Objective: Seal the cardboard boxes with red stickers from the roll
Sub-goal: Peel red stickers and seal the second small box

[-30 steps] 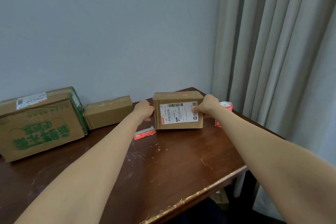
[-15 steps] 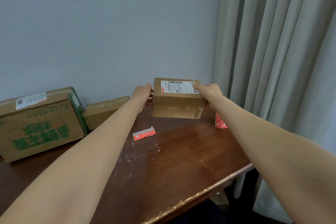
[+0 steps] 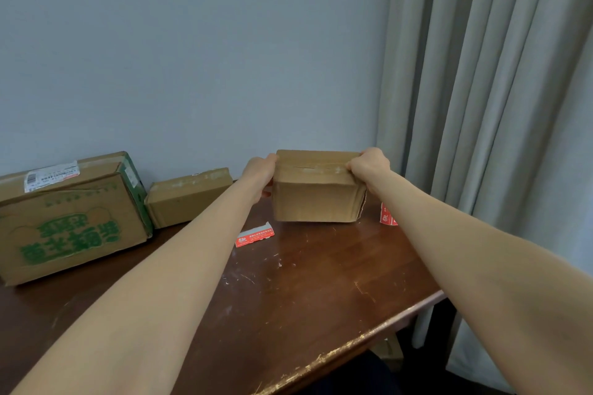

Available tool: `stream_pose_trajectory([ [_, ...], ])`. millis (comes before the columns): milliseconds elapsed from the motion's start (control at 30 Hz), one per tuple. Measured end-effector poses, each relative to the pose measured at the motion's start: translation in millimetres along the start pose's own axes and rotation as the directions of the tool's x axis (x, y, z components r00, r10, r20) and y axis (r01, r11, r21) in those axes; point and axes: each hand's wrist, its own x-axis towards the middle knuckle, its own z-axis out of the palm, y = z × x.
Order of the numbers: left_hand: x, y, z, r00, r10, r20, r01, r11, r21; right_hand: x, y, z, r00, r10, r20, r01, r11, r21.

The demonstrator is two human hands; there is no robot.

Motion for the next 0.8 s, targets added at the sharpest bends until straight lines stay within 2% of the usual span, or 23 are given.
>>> stream_pose_trajectory([
  [133,0,-7,1,0.998,-0.055,0.024,0.054,0.998,0.026,3,2,5,0.999,-0.013,0.040,0.016,0.996,-0.091],
  [333,6,-14,4,0.998,-0.060,0.003,0.060,0.994,0.087,4,3,11,0.997,-0.025,0.068,0.035,0.988,-0.153],
  [667,15,-15,10,0.999,-0.034,-0.027,0.038,0.987,0.153,5,3,16,0.995,-0.019,0.101,0.037,0.983,-0.177],
  [800,16,-15,11,0.999,-0.019,-0.044,0.025,0.990,0.142,2,3,17,0.993,-0.064,0.096,0.082,0.978,-0.193],
])
